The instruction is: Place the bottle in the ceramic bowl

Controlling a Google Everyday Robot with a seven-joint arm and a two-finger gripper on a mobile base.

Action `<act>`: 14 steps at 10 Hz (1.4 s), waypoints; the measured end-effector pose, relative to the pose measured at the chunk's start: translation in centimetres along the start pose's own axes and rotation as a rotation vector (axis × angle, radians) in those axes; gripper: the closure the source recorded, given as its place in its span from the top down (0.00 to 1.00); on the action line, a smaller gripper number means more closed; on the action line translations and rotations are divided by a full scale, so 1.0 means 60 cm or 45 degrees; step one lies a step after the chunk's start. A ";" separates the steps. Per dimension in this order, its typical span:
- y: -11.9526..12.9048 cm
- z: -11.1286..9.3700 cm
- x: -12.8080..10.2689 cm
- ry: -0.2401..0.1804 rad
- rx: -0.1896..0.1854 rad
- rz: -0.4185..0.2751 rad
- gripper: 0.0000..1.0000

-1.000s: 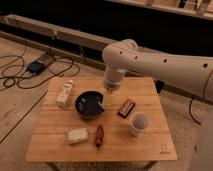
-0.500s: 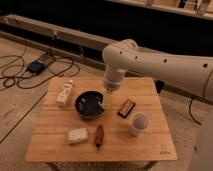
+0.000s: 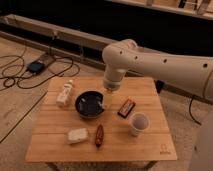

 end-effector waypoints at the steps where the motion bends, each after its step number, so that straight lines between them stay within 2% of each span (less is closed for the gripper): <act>1: 0.000 0.000 0.000 0.000 0.000 0.000 0.80; 13: 0.000 0.000 -0.001 0.001 0.000 -0.002 0.80; 14: -0.004 0.025 -0.017 0.057 0.012 -0.037 0.80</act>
